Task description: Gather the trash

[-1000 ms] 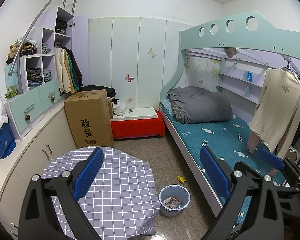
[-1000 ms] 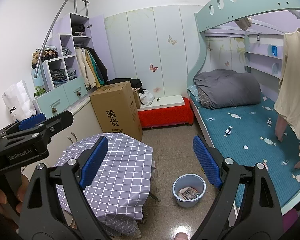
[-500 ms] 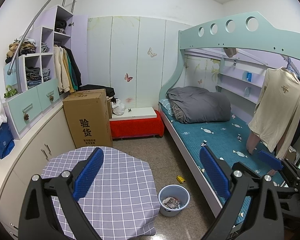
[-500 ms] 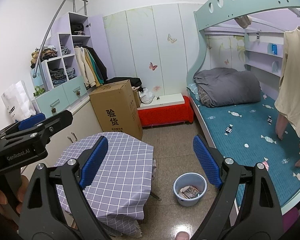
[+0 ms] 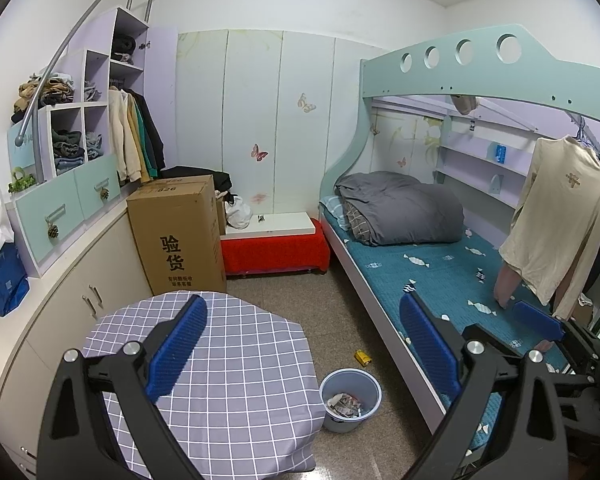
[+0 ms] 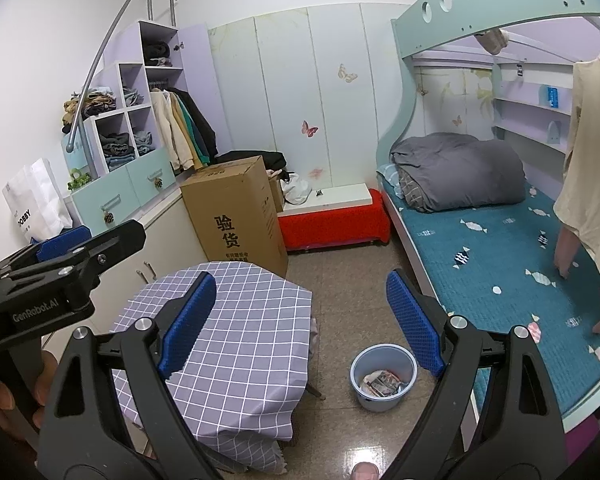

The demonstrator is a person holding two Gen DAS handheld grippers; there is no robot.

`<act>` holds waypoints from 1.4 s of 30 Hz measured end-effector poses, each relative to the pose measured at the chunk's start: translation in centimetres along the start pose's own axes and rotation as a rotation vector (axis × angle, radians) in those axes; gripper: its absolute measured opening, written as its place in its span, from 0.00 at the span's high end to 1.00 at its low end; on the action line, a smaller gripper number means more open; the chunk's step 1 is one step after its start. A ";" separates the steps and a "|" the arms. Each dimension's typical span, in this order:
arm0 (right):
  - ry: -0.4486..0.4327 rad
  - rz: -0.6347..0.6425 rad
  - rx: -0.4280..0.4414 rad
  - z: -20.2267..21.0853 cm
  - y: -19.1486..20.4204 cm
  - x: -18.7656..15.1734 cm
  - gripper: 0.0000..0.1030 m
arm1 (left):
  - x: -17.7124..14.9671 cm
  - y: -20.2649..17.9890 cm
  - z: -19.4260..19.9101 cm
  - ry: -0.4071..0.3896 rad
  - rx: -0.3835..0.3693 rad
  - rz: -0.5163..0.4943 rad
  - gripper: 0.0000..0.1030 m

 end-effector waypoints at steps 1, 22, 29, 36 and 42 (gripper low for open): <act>0.003 0.000 0.002 -0.1 0.1 -0.1 0.17 | 0.0 0.1 0.0 0.001 0.000 0.001 0.08; 0.027 0.002 0.007 -1.7 0.3 0.0 0.17 | -0.2 1.1 -1.3 0.015 -0.002 0.007 0.08; 0.034 0.001 0.009 -2.1 0.4 0.2 0.17 | -0.2 1.3 -1.6 0.017 -0.001 0.008 0.08; 0.041 0.001 0.012 -2.6 0.5 0.4 0.17 | -0.1 1.4 -1.6 0.018 -0.002 0.008 0.08; 0.041 0.002 0.012 -2.7 0.5 0.4 0.17 | -0.1 1.4 -1.8 0.019 -0.001 0.008 0.08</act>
Point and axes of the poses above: each gripper's, at about its wrist camera, not at the fingertips, and z roughly against the way its jaws point, y to its left, x to its top, the point moved 8 cm from there along -z, roughly the way its jaws point, and after that the axes turned 3 degrees about y, right-handed, at the moved point
